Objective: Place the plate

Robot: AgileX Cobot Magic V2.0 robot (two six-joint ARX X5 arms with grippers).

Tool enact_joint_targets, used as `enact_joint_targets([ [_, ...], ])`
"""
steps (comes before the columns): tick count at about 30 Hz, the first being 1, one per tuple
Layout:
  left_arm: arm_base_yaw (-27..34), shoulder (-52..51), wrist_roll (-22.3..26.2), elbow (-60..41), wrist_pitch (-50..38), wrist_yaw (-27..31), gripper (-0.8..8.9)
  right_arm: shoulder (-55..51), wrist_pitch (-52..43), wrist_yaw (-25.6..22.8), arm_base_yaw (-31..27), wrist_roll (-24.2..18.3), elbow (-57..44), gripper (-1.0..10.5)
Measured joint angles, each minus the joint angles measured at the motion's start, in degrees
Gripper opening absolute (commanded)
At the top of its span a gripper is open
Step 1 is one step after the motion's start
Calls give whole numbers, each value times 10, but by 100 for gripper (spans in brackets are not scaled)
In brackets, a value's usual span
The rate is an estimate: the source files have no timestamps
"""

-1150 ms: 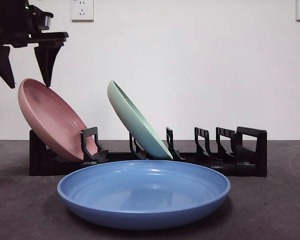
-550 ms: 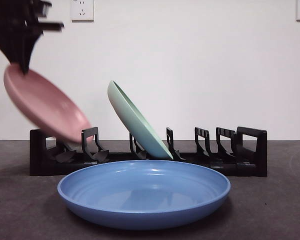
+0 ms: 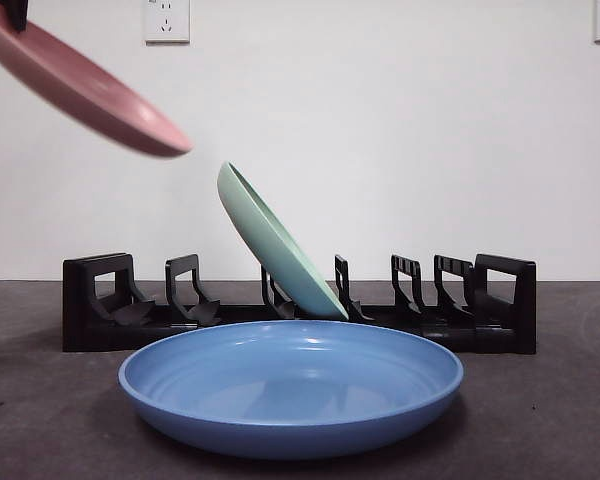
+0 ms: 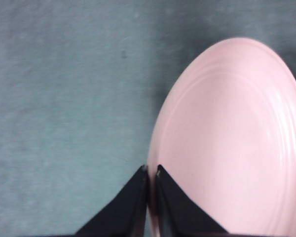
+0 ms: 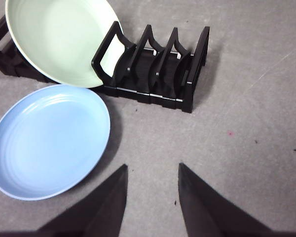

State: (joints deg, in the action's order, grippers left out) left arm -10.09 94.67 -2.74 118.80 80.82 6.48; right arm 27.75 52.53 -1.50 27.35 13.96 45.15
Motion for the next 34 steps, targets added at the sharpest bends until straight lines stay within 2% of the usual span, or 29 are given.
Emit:
enact_joint_targets([
  [4,10,-38,2,-40,-9,-73,9,0,7,0,0,0,0,161],
  [8,10,-94,2,-131,-52,-80,9,0,7,0,0,0,0,161],
  [13,10,-219,0,-318,-126,-91,9,0,7,0,0,0,0,161],
  [16,10,-308,-8,-425,-141,-94,9,0,7,0,0,0,0,161],
  [21,11,-413,-27,-547,-158,-117,9,0,7,0,0,0,0,161],
  [27,10,-458,-74,-657,-186,-172,9,0,7,0,0,0,0,161],
  [30,-2,-459,-108,-701,-231,-215,9,0,7,0,0,0,0,161],
  [34,-30,-449,-152,-734,-289,-221,9,0,7,0,0,0,0,161],
])
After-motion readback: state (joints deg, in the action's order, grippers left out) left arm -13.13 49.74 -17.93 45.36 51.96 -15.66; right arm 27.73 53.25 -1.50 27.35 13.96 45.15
